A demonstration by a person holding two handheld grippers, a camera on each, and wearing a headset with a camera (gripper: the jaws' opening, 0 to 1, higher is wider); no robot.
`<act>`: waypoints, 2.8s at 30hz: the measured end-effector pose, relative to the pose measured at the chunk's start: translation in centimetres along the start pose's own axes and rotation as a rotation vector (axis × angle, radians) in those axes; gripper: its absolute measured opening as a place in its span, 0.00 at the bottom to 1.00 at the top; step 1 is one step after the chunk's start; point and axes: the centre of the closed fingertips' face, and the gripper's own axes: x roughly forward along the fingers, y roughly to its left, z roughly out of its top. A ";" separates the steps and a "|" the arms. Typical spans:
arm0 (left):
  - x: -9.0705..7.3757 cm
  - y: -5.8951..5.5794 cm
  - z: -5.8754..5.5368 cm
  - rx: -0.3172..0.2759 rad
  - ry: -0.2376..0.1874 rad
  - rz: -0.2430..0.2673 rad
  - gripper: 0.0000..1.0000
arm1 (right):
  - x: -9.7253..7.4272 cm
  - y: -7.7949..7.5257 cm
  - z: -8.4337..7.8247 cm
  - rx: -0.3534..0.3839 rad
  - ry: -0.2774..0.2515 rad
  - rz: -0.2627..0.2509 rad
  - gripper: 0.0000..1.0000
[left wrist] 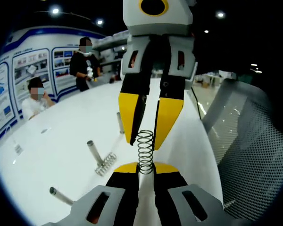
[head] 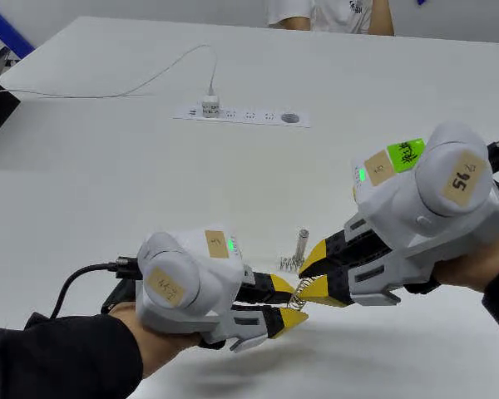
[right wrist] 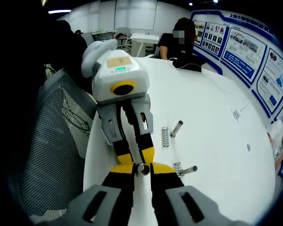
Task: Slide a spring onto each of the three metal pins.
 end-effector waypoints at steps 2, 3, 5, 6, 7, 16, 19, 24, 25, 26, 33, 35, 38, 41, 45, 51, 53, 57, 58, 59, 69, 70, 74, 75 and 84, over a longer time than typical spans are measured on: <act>0.0 0.0 0.1 0.001 -0.003 0.000 0.11 | 0.0 -0.1 -0.3 0.004 0.009 -0.005 0.15; 0.0 0.0 0.1 0.001 -0.004 0.000 0.11 | 0.0 -0.1 -0.4 0.005 0.010 -0.005 0.15; 0.0 0.0 0.1 0.004 -0.004 0.000 0.11 | 0.0 -0.2 -0.4 0.013 0.004 -0.008 0.15; 0.0 0.0 0.1 0.003 -0.005 0.000 0.11 | 0.0 -0.2 -0.4 0.018 0.001 -0.007 0.15; 0.1 0.0 0.2 0.003 -0.007 -0.001 0.11 | 0.0 -0.2 -0.5 0.025 -0.001 -0.005 0.14; 0.0 0.3 0.3 -0.001 -0.016 0.009 0.11 | 0.2 -0.1 -0.2 0.028 -0.010 0.001 0.12; 0.0 0.3 0.4 0.002 -0.018 0.012 0.12 | 0.2 -0.2 -0.2 0.028 -0.004 0.001 0.12; -0.2 0.4 0.3 -0.007 -0.016 0.015 0.16 | -0.5 -0.8 -0.6 0.036 0.009 -0.015 0.12; -0.3 0.4 0.2 -0.011 -0.014 0.016 0.17 | -0.7 -1.0 -0.7 0.038 0.010 -0.018 0.12; -0.4 0.5 0.1 -0.015 -0.013 0.018 0.18 | -0.8 -1.1 -0.7 0.041 0.011 -0.021 0.12; -1.6 1.0 -0.7 -0.042 -0.008 0.045 0.21 | -2.2 -2.4 -1.9 0.053 0.041 -0.065 0.12; -2.0 1.2 -0.9 -0.051 -0.008 0.057 0.22 | -2.6 -2.7 -2.2 0.060 0.046 -0.072 0.12; -2.6 1.5 -1.2 -0.067 -0.009 0.074 0.24 | -3.2 -3.0 -2.7 0.067 0.058 -0.083 0.12; -3.3 1.9 -1.5 -0.081 -0.011 0.093 0.25 | -3.9 -3.5 -3.2 0.079 0.066 -0.102 0.12; -4.2 2.5 -1.9 -0.109 -0.015 0.123 0.29 | -5.1 -4.4 -3.7 0.095 0.073 -0.129 0.12; -5.3 3.3 -2.6 -0.140 -0.017 0.161 0.32 | -6.2 -5.3 -4.4 0.115 0.081 -0.160 0.12; -5.6 3.5 -2.7 -0.146 -0.017 0.172 0.33 | -6.6 -5.7 -4.7 0.124 0.084 -0.171 0.12; -5.9 3.7 -3.0 -0.162 -0.016 0.187 0.37 | -7.6 -6.5 -5.2 0.139 0.096 -0.195 0.12; -6.0 3.7 -3.1 -0.166 -0.015 0.190 0.38 | -7.8 -6.7 -5.4 0.144 0.100 -0.200 0.12; -6.1 3.7 -3.2 -0.173 -0.013 0.193 0.39 | -8.1 -7.0 -5.6 0.145 0.107 -0.210 0.12; -6.5 3.6 -3.7 -0.194 -0.010 0.208 0.42 | -8.7 -8.5 -7.1 0.165 0.155 -0.237 0.12; -6.5 3.6 -3.8 -0.196 -0.009 0.209 0.42 | -8.6 -8.7 -7.2 0.168 0.157 -0.238 0.12; -6.7 3.6 -4.0 -0.200 -0.005 0.211 0.43 | -8.4 -9.2 -7.9 0.189 0.173 -0.236 0.12; -6.7 3.6 -4.0 -0.200 -0.004 0.211 0.43 | -8.4 -9.3 -8.1 0.191 0.177 -0.235 0.12; -6.9 3.6 -4.2 -0.207 -0.004 0.215 0.43 | -7.4 -10.0 -9.2 0.230 0.187 -0.212 0.12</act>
